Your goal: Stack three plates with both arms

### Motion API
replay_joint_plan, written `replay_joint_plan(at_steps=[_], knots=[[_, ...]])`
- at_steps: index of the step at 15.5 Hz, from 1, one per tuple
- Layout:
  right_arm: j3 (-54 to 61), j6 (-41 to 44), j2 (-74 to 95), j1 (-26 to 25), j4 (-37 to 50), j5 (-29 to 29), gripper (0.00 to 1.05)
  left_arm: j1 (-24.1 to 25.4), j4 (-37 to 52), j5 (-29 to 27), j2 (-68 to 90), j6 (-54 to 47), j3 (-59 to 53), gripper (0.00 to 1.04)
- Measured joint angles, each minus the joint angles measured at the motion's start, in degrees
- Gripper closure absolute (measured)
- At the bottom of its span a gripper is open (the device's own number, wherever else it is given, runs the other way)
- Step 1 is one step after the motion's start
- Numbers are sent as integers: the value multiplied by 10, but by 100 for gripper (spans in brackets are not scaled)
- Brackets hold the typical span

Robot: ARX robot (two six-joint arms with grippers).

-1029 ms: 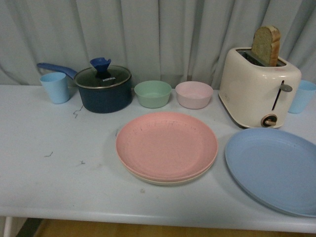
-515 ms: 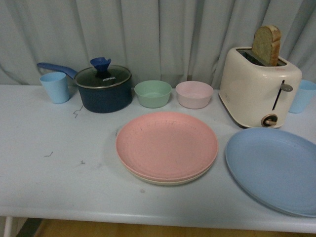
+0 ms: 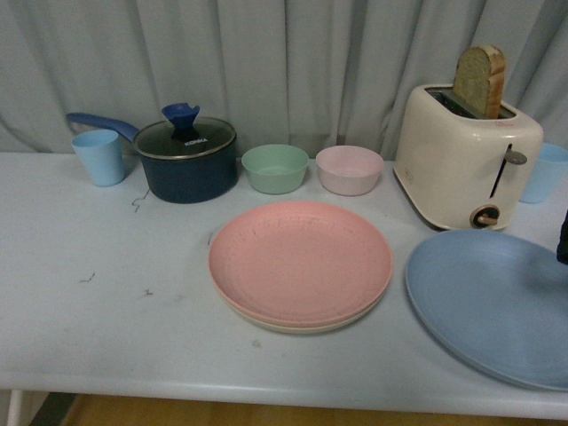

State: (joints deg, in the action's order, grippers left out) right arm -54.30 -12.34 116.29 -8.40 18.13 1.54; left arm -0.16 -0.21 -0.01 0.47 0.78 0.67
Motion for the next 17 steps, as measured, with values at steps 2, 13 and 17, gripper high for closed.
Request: replay_joint_plan(at_steps=[2,13,17], knots=[[-1,0,26,6,-14,5,6,0,0,0,0,0,0,7],[5,0,59,-7,9,4,76,0,0,0,0,0,0,7],[29,0,3,-22,26,-40,102,0,0,0,0,0,0,7]])
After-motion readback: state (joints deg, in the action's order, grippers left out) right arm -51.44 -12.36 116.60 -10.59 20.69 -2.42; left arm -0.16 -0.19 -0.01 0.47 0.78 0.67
